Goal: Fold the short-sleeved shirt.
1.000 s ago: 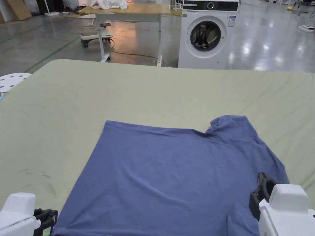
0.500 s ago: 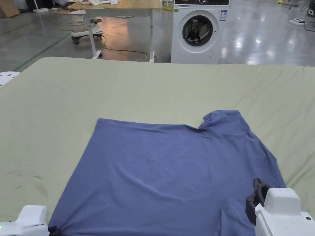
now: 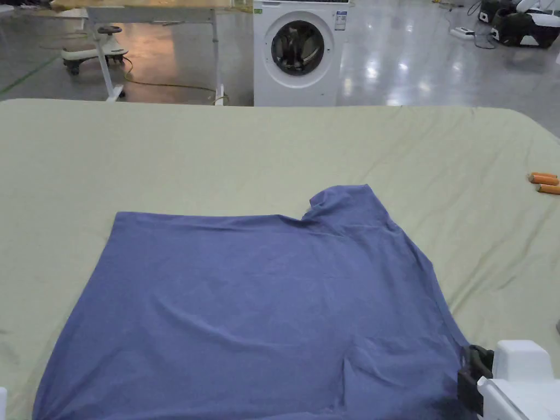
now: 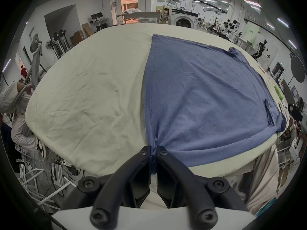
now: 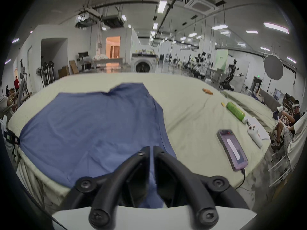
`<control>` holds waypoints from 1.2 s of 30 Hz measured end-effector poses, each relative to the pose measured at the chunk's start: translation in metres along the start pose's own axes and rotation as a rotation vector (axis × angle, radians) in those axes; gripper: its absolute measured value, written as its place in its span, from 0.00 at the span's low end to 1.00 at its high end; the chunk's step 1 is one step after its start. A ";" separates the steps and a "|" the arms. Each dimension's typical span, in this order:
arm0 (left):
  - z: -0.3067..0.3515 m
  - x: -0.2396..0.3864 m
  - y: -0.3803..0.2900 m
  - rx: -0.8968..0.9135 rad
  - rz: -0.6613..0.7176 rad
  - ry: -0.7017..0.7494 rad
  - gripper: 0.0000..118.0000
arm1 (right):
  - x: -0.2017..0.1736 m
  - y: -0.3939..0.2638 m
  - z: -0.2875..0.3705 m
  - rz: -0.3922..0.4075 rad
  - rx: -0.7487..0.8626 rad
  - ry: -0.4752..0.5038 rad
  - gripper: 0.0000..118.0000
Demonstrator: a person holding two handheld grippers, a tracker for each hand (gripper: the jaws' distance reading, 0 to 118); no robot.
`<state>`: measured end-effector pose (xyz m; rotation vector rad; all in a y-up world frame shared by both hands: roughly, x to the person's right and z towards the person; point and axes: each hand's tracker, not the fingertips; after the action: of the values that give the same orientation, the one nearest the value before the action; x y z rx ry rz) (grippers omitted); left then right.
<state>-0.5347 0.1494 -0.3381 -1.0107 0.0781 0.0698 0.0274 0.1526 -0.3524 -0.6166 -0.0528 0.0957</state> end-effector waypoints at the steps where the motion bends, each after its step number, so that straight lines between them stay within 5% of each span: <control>1: -0.002 -0.002 0.000 0.002 -0.001 -0.002 0.01 | 0.004 -0.004 0.000 -0.011 -0.023 0.009 0.44; 5: -0.002 -0.004 0.001 0.006 0.004 -0.004 0.01 | 0.007 -0.019 -0.005 -0.017 -0.119 0.045 0.59; 11: -0.003 -0.006 -0.001 0.008 0.016 -0.005 0.01 | 0.003 -0.035 -0.020 -0.007 -0.265 0.050 0.58; 13: -0.005 -0.007 -0.001 0.009 0.024 -0.006 0.01 | 0.003 -0.040 -0.027 -0.013 -0.290 0.075 0.51; 16: -0.007 -0.008 0.000 0.007 0.027 -0.007 0.01 | 0.001 -0.045 -0.034 -0.055 -0.304 0.144 0.11; 36: 0.005 -0.008 0.094 0.292 0.022 -0.035 0.01 | 0.008 0.063 -0.038 -0.047 -0.127 0.124 0.07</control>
<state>-0.5512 0.2032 -0.4143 -0.7171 0.0650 0.0932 0.0333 0.1832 -0.4197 -0.7462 0.0466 0.0081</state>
